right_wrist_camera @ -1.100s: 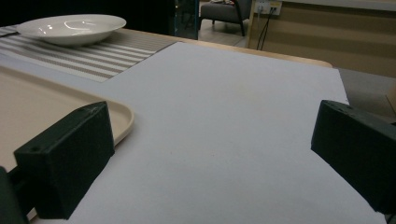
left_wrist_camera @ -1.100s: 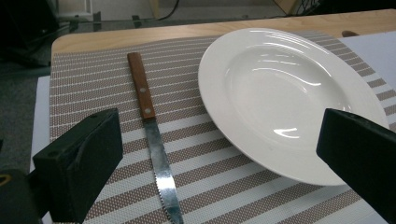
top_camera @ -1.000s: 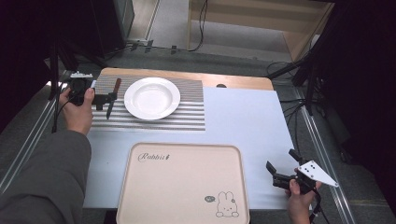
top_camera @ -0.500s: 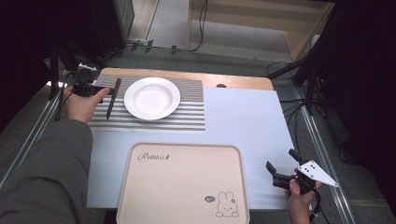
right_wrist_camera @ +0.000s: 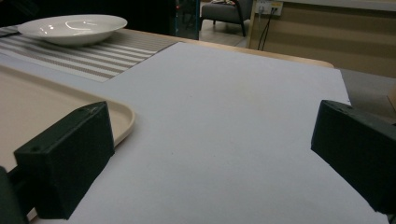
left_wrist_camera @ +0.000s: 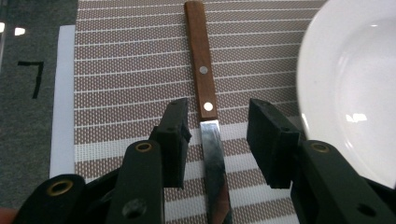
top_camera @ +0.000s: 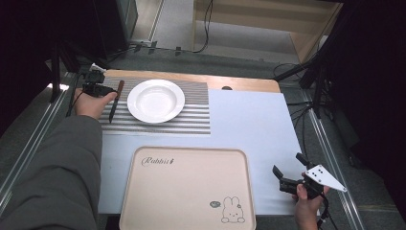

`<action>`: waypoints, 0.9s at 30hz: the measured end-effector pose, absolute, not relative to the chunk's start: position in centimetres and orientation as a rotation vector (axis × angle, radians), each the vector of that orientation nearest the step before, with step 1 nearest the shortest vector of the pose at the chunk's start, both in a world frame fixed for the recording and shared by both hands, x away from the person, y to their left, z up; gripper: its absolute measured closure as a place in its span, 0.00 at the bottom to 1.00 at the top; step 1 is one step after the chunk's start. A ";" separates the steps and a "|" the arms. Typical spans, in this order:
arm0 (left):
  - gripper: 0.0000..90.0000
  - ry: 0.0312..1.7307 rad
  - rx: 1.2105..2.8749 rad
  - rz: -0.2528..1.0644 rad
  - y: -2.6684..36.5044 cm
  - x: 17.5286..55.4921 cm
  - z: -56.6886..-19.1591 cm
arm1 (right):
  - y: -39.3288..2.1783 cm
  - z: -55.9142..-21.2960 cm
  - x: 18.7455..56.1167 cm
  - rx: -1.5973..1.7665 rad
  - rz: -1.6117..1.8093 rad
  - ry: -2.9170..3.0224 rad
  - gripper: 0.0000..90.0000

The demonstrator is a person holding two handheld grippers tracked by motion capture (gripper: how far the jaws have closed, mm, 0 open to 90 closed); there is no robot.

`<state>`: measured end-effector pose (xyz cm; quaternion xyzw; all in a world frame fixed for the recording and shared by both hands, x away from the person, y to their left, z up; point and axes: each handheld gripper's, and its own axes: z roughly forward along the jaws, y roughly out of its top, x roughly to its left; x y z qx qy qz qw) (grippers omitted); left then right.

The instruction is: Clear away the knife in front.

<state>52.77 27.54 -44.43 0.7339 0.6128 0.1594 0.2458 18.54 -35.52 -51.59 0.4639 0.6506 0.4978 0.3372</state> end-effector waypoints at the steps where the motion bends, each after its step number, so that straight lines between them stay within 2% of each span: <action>1: 0.66 1.677 2.018 0.437 27.5 53.0 -44.7 | -35.5 -51.6 18.5 1.209 1.298 1.695 0.00; 9: 0.73 1.676 2.047 0.478 27.1 54.1 -45.5 | -35.5 -51.6 18.6 1.204 1.304 1.699 0.00; 27: 0.79 1.703 2.051 0.508 26.1 54.9 -47.5 | -35.5 -51.6 18.6 1.209 1.296 1.698 0.00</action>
